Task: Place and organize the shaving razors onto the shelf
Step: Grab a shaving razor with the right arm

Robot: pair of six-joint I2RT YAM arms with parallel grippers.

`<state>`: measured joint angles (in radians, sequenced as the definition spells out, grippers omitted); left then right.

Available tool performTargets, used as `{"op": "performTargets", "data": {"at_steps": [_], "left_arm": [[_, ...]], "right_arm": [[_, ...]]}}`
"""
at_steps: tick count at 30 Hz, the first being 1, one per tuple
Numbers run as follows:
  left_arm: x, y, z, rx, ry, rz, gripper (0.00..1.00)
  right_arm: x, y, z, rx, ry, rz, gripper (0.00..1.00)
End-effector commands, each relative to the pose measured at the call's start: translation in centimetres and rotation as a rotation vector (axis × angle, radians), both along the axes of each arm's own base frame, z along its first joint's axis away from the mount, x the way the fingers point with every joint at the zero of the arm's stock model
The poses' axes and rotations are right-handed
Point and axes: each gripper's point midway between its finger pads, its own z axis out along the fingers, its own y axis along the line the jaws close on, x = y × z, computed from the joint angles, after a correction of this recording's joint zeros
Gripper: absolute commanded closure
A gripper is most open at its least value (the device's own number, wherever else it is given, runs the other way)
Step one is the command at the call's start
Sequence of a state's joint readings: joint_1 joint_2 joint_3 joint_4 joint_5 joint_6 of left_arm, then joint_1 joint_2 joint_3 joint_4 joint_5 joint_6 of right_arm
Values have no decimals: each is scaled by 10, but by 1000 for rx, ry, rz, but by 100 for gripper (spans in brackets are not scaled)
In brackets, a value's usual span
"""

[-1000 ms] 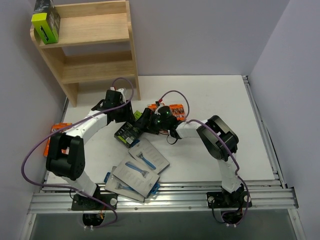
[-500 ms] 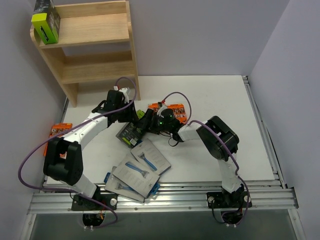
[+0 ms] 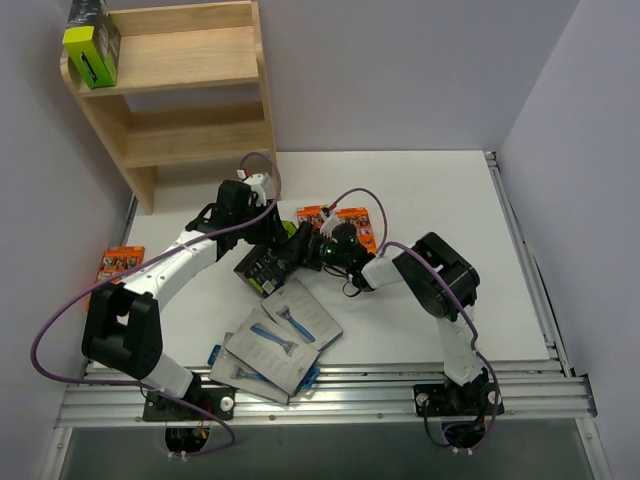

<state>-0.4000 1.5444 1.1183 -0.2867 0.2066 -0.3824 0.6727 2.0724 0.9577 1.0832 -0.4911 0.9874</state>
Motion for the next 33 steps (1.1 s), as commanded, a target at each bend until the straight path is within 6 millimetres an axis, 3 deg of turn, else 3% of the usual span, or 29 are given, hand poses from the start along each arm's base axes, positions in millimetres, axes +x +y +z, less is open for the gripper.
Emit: {"op": "performTargets", "data": {"at_steps": [1,3,7,13,19,21,23,24,26,27,29,30,32,33], "left_arm": [[-46,-51,2,-155,106,-206,49],[-47,-54,2,-176,112,-212,50],[-52,-58,3,-178,110,-230,50],[-50,-52,15,-149,56,-224,50],[-30,-2,34,-1,-57,-17,50],[-22,25,36,52,-72,92,50],[-17,49,35,78,-57,184,50],[-13,61,33,101,-56,234,50],[-7,81,33,109,-38,314,50],[-5,88,32,116,-35,338,50],[-2,99,34,120,-33,367,50],[0,105,34,123,-32,385,49],[-1,108,30,135,-16,394,49],[1,109,30,137,-15,396,49]], "right_arm": [[-22,17,150,380,-515,134,0],[-21,11,151,387,-546,129,0],[-23,-4,171,475,-635,125,0],[-15,-9,182,444,-665,134,0],[-2,-22,177,352,-607,91,6],[11,-29,164,296,-542,61,12],[25,-34,162,244,-509,31,16],[32,-34,142,154,-456,25,21],[50,-35,147,77,-462,-18,23],[55,-36,127,-16,-417,-14,25],[68,-36,120,-92,-394,-31,27],[77,-36,124,-136,-364,-34,31],[88,-34,110,-196,-341,-14,36],[97,-32,102,-227,-301,2,45]]}}
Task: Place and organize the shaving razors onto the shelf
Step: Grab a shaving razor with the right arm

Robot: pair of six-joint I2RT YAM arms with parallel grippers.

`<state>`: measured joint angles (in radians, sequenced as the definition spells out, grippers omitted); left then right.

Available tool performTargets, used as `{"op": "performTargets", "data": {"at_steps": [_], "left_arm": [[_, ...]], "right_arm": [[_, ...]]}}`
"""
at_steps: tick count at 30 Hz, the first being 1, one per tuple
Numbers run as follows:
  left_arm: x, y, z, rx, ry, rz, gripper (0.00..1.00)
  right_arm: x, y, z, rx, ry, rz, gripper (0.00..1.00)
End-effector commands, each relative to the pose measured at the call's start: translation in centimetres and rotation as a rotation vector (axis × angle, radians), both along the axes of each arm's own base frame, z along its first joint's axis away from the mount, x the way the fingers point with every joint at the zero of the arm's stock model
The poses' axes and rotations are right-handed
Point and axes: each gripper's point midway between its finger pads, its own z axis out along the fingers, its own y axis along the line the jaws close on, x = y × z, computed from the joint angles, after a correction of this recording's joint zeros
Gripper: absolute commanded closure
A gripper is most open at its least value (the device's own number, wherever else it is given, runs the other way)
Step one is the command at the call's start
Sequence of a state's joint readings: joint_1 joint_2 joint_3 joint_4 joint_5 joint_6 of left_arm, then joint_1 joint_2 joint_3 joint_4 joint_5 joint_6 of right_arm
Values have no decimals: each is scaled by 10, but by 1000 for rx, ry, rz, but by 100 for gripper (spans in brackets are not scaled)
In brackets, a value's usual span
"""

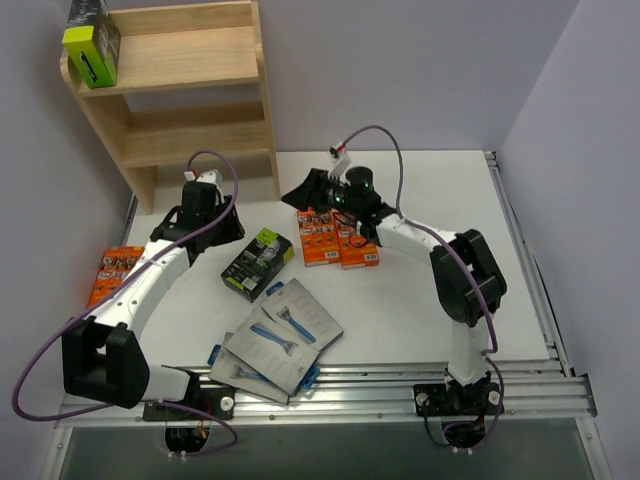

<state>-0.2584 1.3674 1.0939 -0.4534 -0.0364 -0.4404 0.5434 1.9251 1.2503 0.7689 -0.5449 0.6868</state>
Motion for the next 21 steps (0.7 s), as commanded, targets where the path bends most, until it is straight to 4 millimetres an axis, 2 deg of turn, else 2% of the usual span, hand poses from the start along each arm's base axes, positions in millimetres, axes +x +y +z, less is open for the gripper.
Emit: {"op": "performTargets", "data": {"at_steps": [1,2,3,4,7,9,10,18,21], "left_arm": [[1,8,0,22,21,34,49],[2,8,-4,25,36,37,49],[2,7,-3,24,38,37,49],[3,8,-5,21,47,36,49],[4,6,-6,3,51,29,49],[4,6,-7,-2,54,28,49],[4,5,-7,-5,55,25,49],[5,2,-8,-22,64,10,49],[5,1,-10,-23,67,11,49]], "right_arm": [[20,-3,-22,-178,59,9,48],[16,-2,-34,-211,114,42,51],[24,1,-26,-213,102,49,62],[26,2,-41,-247,115,66,65],[25,4,-61,-306,155,112,67],[20,2,-81,-351,208,141,67],[22,1,-81,-357,207,148,67],[4,-6,-131,-415,289,285,71],[1,-4,-136,-410,294,309,71]]}}
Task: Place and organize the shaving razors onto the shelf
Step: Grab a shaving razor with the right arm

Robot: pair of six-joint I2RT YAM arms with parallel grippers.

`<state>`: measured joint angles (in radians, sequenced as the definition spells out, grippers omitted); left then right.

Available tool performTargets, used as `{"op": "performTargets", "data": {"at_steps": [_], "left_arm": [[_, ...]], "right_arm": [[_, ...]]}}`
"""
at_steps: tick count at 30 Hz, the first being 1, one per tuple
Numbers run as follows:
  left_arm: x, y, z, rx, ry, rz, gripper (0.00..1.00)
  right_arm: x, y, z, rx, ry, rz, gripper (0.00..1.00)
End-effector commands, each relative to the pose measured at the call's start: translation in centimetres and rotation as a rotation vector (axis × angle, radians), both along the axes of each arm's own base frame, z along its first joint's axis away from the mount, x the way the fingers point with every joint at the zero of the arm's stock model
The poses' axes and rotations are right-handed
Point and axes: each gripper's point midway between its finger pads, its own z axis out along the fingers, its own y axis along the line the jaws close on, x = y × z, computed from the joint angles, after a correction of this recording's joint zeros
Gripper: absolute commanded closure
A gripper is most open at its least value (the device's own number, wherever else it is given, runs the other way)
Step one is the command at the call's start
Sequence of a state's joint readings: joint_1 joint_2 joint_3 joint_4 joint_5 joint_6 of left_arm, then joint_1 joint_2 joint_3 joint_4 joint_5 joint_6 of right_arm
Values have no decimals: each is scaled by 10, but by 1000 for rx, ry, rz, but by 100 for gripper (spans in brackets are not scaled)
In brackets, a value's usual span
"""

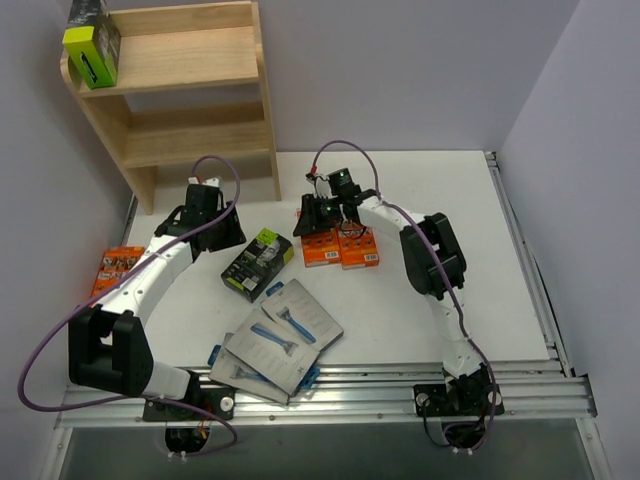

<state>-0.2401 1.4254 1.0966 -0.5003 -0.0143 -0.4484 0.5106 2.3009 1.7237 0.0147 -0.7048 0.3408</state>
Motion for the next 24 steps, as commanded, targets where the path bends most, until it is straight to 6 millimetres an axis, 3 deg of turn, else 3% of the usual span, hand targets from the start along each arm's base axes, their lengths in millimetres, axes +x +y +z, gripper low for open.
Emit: {"op": "performTargets", "data": {"at_steps": [1,14,24], "left_arm": [[10,-6,17,-45,-31,-10,49],[10,-9,14,-55,-22,-20,49],[11,-11,13,-63,-16,-27,49]], "right_arm": [[-5,1,6,12,1,68,71],[2,22,14,85,-14,78,68],[-2,34,0,125,35,92,63]]}}
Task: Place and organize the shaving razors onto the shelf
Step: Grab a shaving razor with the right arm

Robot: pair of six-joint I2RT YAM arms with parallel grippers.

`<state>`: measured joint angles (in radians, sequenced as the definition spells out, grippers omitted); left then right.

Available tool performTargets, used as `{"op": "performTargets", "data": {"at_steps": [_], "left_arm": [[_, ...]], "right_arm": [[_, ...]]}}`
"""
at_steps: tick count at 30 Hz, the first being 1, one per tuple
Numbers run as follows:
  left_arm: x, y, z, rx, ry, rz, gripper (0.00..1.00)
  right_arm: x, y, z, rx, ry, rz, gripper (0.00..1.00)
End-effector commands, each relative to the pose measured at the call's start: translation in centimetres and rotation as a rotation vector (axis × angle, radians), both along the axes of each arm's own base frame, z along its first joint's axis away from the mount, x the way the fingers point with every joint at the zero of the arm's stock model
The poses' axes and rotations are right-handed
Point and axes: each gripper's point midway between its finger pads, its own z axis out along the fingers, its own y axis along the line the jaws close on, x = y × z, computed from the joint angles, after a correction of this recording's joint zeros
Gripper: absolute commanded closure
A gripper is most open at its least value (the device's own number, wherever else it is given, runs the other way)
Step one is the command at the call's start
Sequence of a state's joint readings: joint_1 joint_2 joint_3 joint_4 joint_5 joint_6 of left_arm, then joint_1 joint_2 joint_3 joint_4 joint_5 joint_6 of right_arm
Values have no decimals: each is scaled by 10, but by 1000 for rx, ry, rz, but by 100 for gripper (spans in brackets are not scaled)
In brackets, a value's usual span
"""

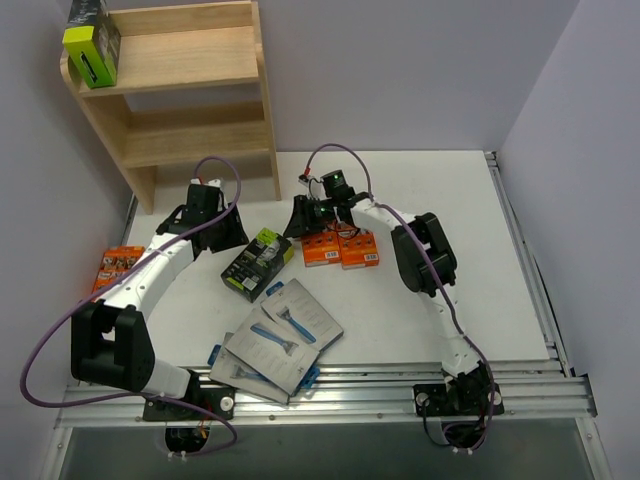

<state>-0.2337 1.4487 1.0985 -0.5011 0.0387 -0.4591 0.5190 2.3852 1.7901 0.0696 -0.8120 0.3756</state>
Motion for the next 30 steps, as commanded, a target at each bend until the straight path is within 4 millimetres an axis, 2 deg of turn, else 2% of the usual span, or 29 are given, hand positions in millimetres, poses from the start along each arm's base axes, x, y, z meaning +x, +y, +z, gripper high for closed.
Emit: {"op": "performTargets", "data": {"at_steps": [1,7,17,18,21,22,23,25,28,29,30], "left_arm": [[12,-4,19,-24,-48,-5,49],[12,-5,20,-29,-48,-7,49],[11,-5,20,-30,-46,-10,49],[11,-5,20,-31,-47,-9,49],[11,-5,21,-29,-49,-7,49],[11,-4,20,-29,-48,-5,49],[11,-4,20,-28,-48,-4,49],[11,-4,20,-26,-49,-2,49],[11,-3,20,-22,-48,1,49],[12,-2,20,-22,-50,3,48],[12,-2,21,-20,-52,4,49]], "right_arm": [[-4,14,5,41,3,34,62],[-11,23,7,69,20,58,62],[-35,38,-11,89,83,127,65],[-38,40,-11,96,94,135,66],[-38,43,-8,109,95,134,80],[-37,44,-5,120,87,134,92],[-37,46,2,129,78,135,98],[-33,47,14,146,57,128,100],[-27,50,46,183,7,111,100],[-25,50,65,200,-25,104,100],[-21,50,76,209,-44,93,100]]}}
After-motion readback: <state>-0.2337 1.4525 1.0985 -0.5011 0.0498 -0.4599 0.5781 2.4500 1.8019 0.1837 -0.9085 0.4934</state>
